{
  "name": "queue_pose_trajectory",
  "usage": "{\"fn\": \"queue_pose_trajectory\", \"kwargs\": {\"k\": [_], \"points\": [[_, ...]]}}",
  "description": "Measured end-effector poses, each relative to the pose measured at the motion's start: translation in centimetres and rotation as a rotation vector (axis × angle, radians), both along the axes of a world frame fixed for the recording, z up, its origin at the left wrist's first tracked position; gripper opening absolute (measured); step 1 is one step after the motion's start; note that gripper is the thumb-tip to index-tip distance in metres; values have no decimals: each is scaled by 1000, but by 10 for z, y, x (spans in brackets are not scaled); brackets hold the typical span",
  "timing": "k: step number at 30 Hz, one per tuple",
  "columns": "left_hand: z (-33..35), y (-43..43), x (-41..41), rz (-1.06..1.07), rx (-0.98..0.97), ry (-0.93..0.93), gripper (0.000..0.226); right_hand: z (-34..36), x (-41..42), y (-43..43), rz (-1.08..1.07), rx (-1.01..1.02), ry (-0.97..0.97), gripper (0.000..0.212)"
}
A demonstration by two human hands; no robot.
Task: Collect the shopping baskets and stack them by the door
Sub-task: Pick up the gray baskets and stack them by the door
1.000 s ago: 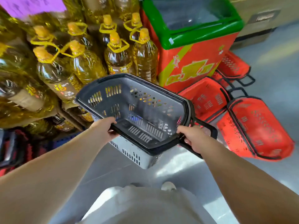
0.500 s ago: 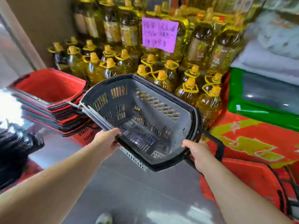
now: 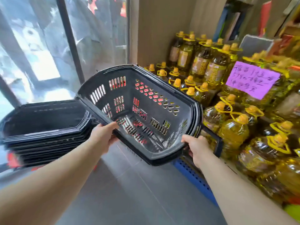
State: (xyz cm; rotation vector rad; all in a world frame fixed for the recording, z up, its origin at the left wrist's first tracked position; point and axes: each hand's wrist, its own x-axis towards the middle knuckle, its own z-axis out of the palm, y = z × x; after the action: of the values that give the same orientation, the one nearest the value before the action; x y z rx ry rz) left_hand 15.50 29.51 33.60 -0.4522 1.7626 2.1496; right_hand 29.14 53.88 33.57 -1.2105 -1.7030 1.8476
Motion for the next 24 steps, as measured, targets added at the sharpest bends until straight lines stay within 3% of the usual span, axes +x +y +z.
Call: {"fn": "queue_pose_trajectory", "kwargs": {"k": [13, 16, 19, 24], "points": [[24, -225, -119, 306, 135, 11, 24, 35, -215, -187, 390, 205, 98, 33], [20, -254, -133, 355, 124, 17, 4, 37, -250, -217, 446, 234, 108, 35], [5, -275, -153, 415, 141, -6, 18, 39, -293, -237, 524, 276, 83, 33], [-5, -280, -191, 471, 183, -38, 20, 61, -368, -238, 672, 346, -5, 21]]}}
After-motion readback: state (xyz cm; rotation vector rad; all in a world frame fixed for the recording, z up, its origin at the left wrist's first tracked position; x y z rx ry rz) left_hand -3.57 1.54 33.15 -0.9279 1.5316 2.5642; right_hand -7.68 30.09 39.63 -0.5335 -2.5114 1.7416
